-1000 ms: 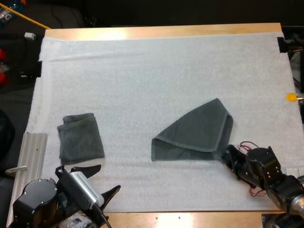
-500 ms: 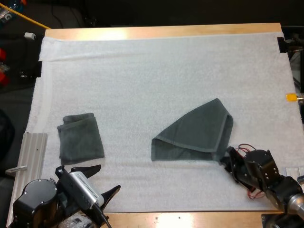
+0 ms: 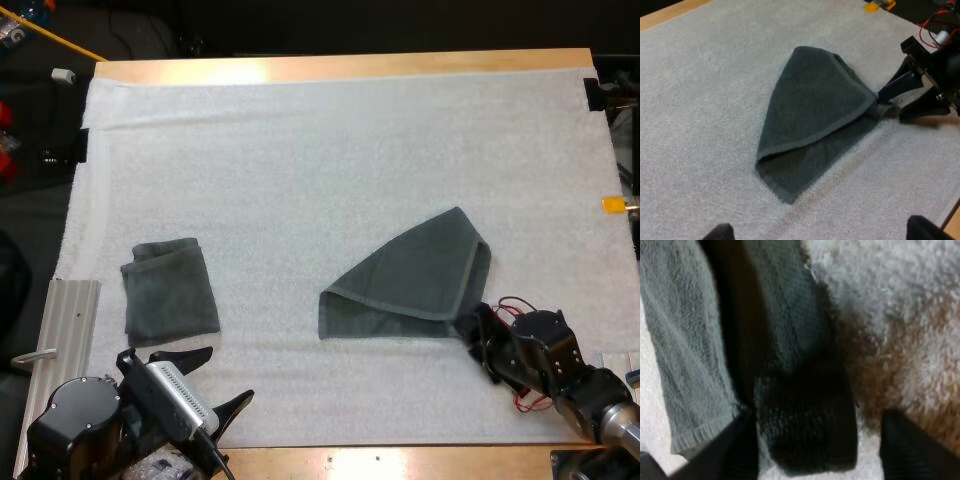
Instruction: Pick towel from pile, fold and stack
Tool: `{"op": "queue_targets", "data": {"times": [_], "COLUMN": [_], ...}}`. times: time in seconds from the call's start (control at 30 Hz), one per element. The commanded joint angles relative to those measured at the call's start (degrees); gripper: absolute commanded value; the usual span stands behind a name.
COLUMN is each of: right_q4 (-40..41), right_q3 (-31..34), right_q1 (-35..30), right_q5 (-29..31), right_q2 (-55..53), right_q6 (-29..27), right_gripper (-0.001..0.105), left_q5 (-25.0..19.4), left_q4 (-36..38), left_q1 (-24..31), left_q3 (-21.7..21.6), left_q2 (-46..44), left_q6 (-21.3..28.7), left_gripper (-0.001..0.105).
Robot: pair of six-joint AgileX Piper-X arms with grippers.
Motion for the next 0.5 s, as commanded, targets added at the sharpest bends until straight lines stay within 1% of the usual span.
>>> {"op": "queue_targets", "data": {"times": [0.0, 0.1, 0.13, 0.2, 0.23, 0.3, 0.37, 0.43, 0.47], "right_q4": [-0.4, -0.4, -0.4, -0.4, -0.4, -0.4, -0.4, -0.4, -0.4], "right_q3": [-0.1, -0.1, -0.1, -0.1, -0.1, -0.1, -0.1, -0.1, -0.2], "right_q1": [0.1, 0.1, 0.1, 0.1, 0.1, 0.1, 0.1, 0.1, 0.1], "right_q5": [0.8, 1.8, 1.9, 2.1, 2.2, 2.6, 2.8, 2.4, 1.8], "right_q2": [0.0, 0.0, 0.0, 0.0, 0.0, 0.0, 0.0, -0.1, -0.1], "right_q6": [0.1, 0.1, 0.1, 0.1, 0.1, 0.1, -0.3, -2.0, -3.8], "right_gripper": [0.037, 0.025, 0.023, 0.014, 0.012, 0.002, 0.000, 0.000, 0.000], "left_q5": [0.4, 0.4, 0.4, 0.4, 0.4, 0.4, 0.4, 0.4, 0.4], "left_q4": [0.2, 0.2, 0.2, 0.2, 0.2, 0.2, 0.2, 0.2, 0.2], "left_q1": [-0.3, -0.3, -0.3, -0.3, -0.3, -0.3, -0.3, -0.3, -0.3], "left_q3": [0.0, 0.0, 0.0, 0.0, 0.0, 0.0, 0.0, 0.0, 0.0], "left_q2": [0.2, 0.2, 0.2, 0.2, 0.2, 0.2, 0.2, 0.2, 0.2], "left_q6": [-0.5, -0.5, -0.5, -0.5, -0.5, -0.5, -0.5, -0.5, -0.5], "left_gripper": [0.065, 0.065, 0.065, 0.065, 0.065, 0.065, 0.065, 0.065, 0.065]}}
